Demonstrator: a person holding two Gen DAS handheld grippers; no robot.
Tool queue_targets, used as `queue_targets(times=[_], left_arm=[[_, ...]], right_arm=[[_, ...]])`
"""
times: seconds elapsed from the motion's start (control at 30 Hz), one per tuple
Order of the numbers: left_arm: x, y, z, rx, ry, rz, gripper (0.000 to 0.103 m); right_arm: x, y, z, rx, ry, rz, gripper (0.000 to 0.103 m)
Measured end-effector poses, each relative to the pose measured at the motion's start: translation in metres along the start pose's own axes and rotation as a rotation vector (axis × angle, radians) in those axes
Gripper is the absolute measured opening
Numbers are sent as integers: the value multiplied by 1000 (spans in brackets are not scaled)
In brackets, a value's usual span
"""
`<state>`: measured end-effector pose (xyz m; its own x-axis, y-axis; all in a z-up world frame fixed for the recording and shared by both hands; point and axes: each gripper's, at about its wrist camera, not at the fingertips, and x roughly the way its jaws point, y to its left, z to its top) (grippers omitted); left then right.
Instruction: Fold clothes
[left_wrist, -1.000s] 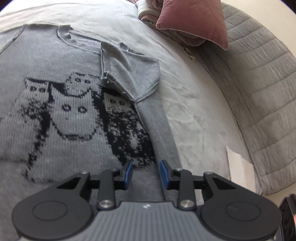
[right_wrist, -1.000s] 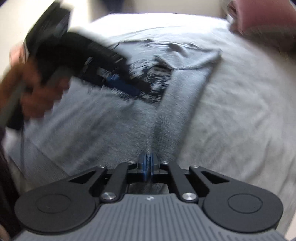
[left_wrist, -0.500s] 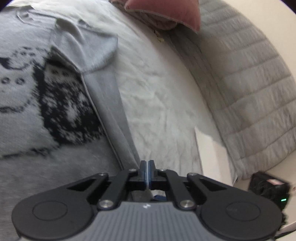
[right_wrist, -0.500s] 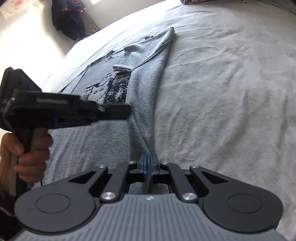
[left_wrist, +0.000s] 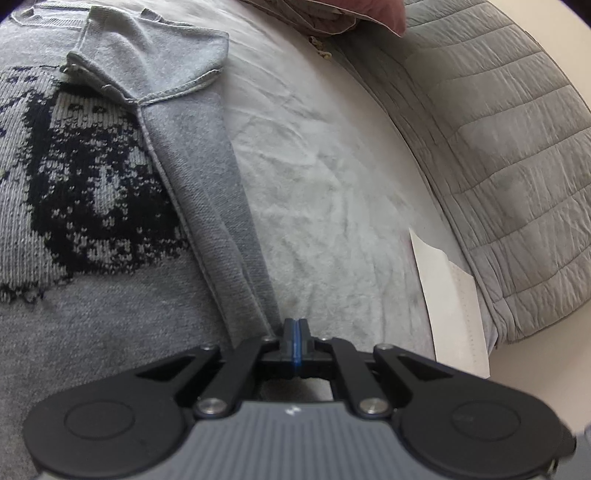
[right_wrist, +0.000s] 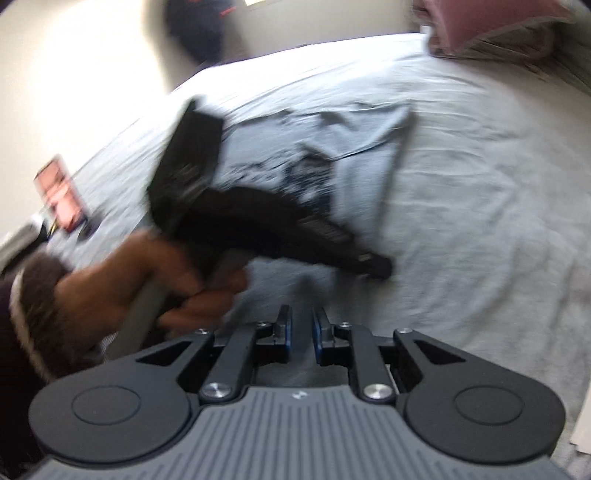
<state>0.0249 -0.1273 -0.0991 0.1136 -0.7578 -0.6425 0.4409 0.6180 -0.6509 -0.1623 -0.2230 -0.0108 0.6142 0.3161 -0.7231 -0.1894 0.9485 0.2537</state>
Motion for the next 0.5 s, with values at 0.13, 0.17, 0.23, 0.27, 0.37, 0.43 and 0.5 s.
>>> queue_targets(times=[0.13,0.17,0.23,0.27,0.37,0.43,0.5], left_arm=[[-7,-3,0,18,-16,14,3],[-11,-3,1,10,-23,6,5],[-22,1,3,-14,-55,-12,14],[-29,4,5,-25,-77,-13,22],[-49,14,10,-55,-140,-10,30],[-63,20,13,-75,-183,-8,31],[-74,30,14,-100,-219,11,31]], right_arm=[[18,12,-6,-73,33,-73,20],[21,12,-8,-74,37,-95,20],[22,7,-10,-64,40,-115,21],[22,3,-12,-57,41,-121,21],[19,-1,-15,-55,39,-131,21],[19,-3,-18,-58,40,-131,24],[20,-3,-20,-64,43,-125,30]])
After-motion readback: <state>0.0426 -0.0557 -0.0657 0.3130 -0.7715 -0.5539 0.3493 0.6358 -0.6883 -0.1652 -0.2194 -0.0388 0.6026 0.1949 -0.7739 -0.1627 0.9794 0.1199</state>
